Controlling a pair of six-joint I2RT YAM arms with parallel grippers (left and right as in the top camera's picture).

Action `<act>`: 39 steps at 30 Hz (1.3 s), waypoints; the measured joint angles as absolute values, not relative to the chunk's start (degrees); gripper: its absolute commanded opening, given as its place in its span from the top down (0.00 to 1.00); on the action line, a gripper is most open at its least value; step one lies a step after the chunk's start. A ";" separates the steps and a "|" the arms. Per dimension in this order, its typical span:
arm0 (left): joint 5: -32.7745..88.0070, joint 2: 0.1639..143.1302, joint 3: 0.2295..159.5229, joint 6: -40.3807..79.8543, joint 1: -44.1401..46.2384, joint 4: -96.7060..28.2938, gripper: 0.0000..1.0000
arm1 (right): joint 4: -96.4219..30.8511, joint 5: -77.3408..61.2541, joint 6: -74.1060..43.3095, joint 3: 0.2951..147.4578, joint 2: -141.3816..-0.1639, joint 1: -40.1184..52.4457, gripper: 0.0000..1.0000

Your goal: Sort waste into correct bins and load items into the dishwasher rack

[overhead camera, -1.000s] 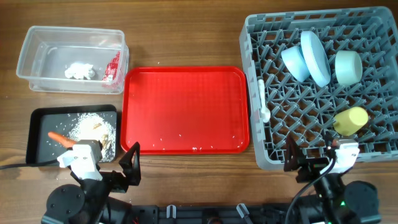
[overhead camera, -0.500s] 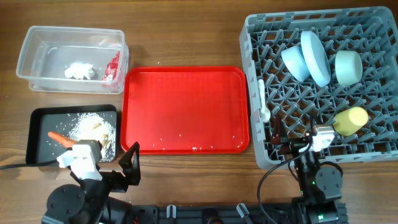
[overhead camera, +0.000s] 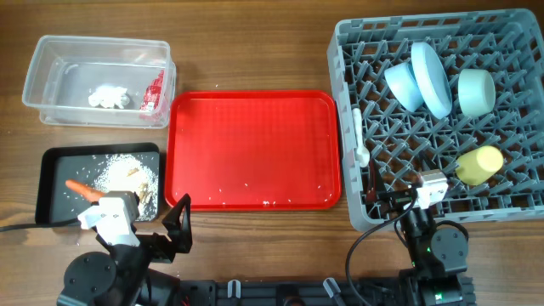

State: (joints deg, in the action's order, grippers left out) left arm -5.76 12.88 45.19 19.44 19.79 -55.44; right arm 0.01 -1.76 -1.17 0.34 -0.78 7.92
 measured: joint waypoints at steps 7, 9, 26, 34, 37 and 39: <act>-5.76 12.88 45.19 19.44 19.79 -55.44 0.00 | 0.03 -1.93 -1.17 0.34 -0.78 7.92 0.00; -5.76 12.88 45.19 19.44 19.79 -55.44 0.00 | 0.03 -1.93 -1.17 0.34 -0.78 7.92 0.00; -4.64 12.32 42.11 19.44 7.09 -56.77 0.00 | 0.03 -1.93 -1.17 0.34 -0.78 7.92 0.00; 0.30 0.93 21.69 13.17 -0.51 -31.44 0.00 | 0.01 -1.98 -1.17 0.34 -0.78 7.92 0.00; 2.52 0.84 15.33 9.91 -0.49 -19.18 0.00 | 0.01 -2.11 -1.17 0.34 -0.78 7.92 0.00; 3.75 0.80 10.31 7.49 -0.49 -7.05 0.00 | -0.01 -2.13 -1.17 0.34 -0.78 7.92 0.00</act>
